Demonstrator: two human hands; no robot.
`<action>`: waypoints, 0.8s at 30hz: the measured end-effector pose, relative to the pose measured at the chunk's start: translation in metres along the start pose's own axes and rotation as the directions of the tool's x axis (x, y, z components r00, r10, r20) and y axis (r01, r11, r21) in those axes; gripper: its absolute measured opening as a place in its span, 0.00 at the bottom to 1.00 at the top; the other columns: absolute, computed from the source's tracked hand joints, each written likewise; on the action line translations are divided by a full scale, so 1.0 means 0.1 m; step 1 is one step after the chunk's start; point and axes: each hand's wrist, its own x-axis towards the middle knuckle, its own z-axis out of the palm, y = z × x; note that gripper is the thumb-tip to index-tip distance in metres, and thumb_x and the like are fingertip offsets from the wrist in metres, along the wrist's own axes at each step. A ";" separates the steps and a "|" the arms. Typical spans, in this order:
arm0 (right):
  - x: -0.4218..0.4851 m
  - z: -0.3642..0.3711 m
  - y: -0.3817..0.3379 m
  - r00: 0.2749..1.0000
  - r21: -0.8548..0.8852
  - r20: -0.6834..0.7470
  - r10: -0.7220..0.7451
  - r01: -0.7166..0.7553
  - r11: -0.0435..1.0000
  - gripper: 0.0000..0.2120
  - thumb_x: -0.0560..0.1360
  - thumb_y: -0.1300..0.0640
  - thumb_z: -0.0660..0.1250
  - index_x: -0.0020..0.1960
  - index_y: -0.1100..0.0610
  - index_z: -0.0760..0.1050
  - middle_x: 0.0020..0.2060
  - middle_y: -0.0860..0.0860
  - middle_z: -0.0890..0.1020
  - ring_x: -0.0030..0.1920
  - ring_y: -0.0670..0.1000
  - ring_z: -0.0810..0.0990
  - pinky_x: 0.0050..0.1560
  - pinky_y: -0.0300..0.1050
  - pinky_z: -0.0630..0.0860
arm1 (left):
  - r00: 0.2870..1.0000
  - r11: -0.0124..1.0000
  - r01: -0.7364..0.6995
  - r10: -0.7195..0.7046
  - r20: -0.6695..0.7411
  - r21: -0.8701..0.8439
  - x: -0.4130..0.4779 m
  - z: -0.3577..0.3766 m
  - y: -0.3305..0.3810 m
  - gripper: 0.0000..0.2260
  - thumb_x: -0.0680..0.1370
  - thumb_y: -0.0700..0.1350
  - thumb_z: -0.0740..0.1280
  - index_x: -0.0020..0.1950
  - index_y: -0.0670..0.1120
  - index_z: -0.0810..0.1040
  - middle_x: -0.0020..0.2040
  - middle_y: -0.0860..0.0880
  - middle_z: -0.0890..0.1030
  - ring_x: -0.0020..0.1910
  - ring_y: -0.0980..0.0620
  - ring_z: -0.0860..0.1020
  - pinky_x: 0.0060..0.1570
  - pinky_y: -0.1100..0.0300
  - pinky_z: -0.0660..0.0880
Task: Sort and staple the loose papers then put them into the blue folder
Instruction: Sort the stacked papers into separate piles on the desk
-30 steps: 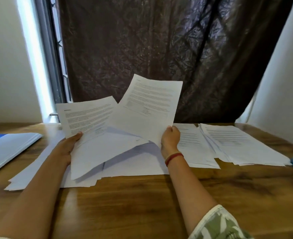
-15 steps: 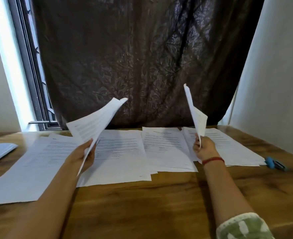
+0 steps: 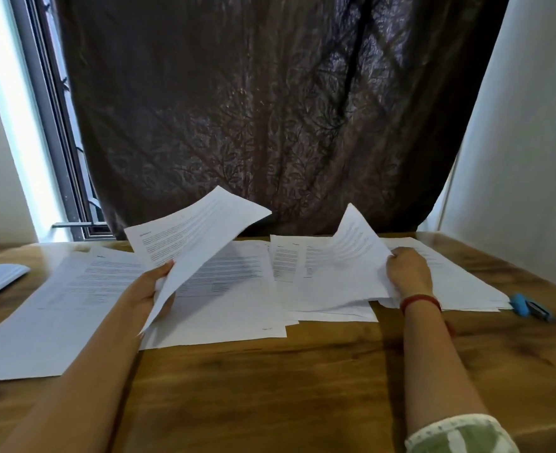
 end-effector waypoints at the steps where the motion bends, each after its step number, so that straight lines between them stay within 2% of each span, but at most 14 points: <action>1: -0.01 0.00 -0.01 1.000 -0.018 0.001 -0.026 0.026 0.999 0.18 0.82 0.57 0.59 0.69 0.62 0.70 0.66 0.61 0.73 0.65 0.62 0.73 0.68 0.52 0.66 | 1.000 1.000 0.001 -0.001 0.002 -0.001 0.01 -0.01 -0.01 0.07 0.82 0.44 0.60 0.45 0.46 0.72 0.72 0.38 0.69 0.43 0.50 0.75 0.47 0.56 0.73; 5: -0.10 0.10 -0.04 0.986 -0.010 0.089 -0.142 0.143 0.990 0.17 0.82 0.57 0.58 0.68 0.63 0.70 0.67 0.61 0.73 0.65 0.61 0.72 0.69 0.51 0.65 | 0.999 0.999 0.022 -0.023 0.025 0.046 0.06 -0.06 -0.04 0.06 0.82 0.45 0.61 0.46 0.46 0.73 0.71 0.38 0.71 0.43 0.47 0.76 0.46 0.53 0.73; 7: -0.13 0.19 -0.05 0.979 0.018 0.128 -0.156 0.155 0.988 0.16 0.82 0.56 0.59 0.66 0.63 0.72 0.65 0.60 0.75 0.63 0.60 0.74 0.67 0.50 0.67 | 0.999 0.999 0.017 -0.018 0.044 0.029 0.12 -0.10 -0.06 0.04 0.81 0.46 0.63 0.52 0.46 0.75 0.69 0.41 0.74 0.45 0.46 0.78 0.46 0.53 0.75; 9: -0.14 0.23 -0.07 0.982 0.041 0.121 -0.148 0.144 0.989 0.14 0.81 0.57 0.60 0.64 0.62 0.73 0.63 0.60 0.76 0.61 0.59 0.75 0.65 0.48 0.68 | 0.996 1.000 0.006 -0.007 0.090 0.010 0.17 -0.16 -0.08 0.15 0.77 0.48 0.67 0.64 0.49 0.74 0.67 0.43 0.77 0.52 0.45 0.80 0.45 0.54 0.78; 10: -0.15 0.24 -0.08 0.984 0.035 0.115 -0.136 0.133 0.990 0.14 0.81 0.58 0.60 0.63 0.62 0.73 0.63 0.60 0.76 0.62 0.59 0.75 0.65 0.47 0.68 | 0.995 1.000 0.007 -0.007 0.099 -0.004 0.19 -0.17 -0.09 0.20 0.76 0.48 0.68 0.68 0.50 0.72 0.66 0.43 0.77 0.56 0.44 0.79 0.46 0.53 0.79; 11: -0.15 0.24 -0.09 0.986 0.028 0.109 -0.125 0.122 0.992 0.14 0.81 0.59 0.61 0.64 0.62 0.72 0.64 0.60 0.75 0.63 0.59 0.74 0.65 0.47 0.68 | 0.995 1.000 0.000 0.001 0.104 -0.011 0.23 -0.19 -0.10 0.20 0.76 0.47 0.68 0.68 0.50 0.72 0.66 0.43 0.77 0.60 0.42 0.78 0.51 0.51 0.78; 13: -0.17 0.25 -0.10 0.989 0.010 0.110 -0.104 0.103 0.995 0.15 0.80 0.62 0.61 0.67 0.62 0.70 0.66 0.60 0.74 0.65 0.59 0.73 0.66 0.47 0.68 | 0.995 1.000 -0.010 0.009 0.095 0.008 0.27 -0.18 -0.11 0.16 0.78 0.44 0.67 0.65 0.50 0.73 0.65 0.44 0.77 0.60 0.42 0.78 0.56 0.48 0.75; 15: -0.19 0.27 -0.10 0.989 -0.021 0.110 -0.101 0.104 0.994 0.16 0.80 0.62 0.62 0.67 0.62 0.69 0.66 0.59 0.73 0.65 0.59 0.73 0.66 0.46 0.68 | 0.997 0.995 0.005 -0.012 0.076 0.100 0.27 -0.17 -0.10 0.12 0.79 0.45 0.65 0.62 0.46 0.74 0.62 0.44 0.78 0.51 0.45 0.79 0.48 0.51 0.76; 17: -0.20 0.31 -0.08 0.989 -0.032 0.101 -0.112 0.116 0.993 0.16 0.80 0.61 0.63 0.66 0.62 0.70 0.64 0.59 0.74 0.63 0.59 0.74 0.64 0.46 0.70 | 0.996 0.987 0.019 -0.032 0.085 0.157 0.28 -0.17 -0.10 0.08 0.79 0.45 0.66 0.58 0.47 0.75 0.59 0.44 0.79 0.47 0.45 0.79 0.44 0.51 0.77; 19: -0.22 0.35 -0.06 0.988 -0.046 0.096 -0.123 0.128 0.991 0.15 0.79 0.59 0.63 0.64 0.62 0.70 0.63 0.59 0.75 0.61 0.58 0.75 0.63 0.45 0.71 | 0.995 0.983 0.031 -0.047 0.089 0.179 0.32 -0.20 -0.10 0.09 0.79 0.44 0.67 0.59 0.48 0.75 0.58 0.43 0.80 0.50 0.43 0.80 0.43 0.49 0.79; 22: -0.25 0.37 -0.05 0.989 -0.089 0.070 -0.131 0.137 0.987 0.14 0.79 0.57 0.64 0.63 0.61 0.71 0.61 0.59 0.76 0.59 0.57 0.76 0.62 0.44 0.71 | 0.986 0.982 0.052 -0.079 0.145 0.182 0.37 -0.24 -0.10 0.18 0.78 0.42 0.67 0.67 0.45 0.73 0.61 0.40 0.80 0.56 0.39 0.80 0.40 0.48 0.82; 24: -0.28 0.36 -0.06 0.989 -0.154 0.035 -0.144 0.147 0.977 0.14 0.80 0.55 0.63 0.63 0.60 0.72 0.61 0.58 0.77 0.58 0.57 0.77 0.61 0.44 0.72 | 0.983 0.979 0.061 -0.093 0.160 0.192 0.41 -0.26 -0.11 0.19 0.78 0.41 0.67 0.69 0.45 0.72 0.61 0.40 0.81 0.58 0.38 0.80 0.38 0.47 0.82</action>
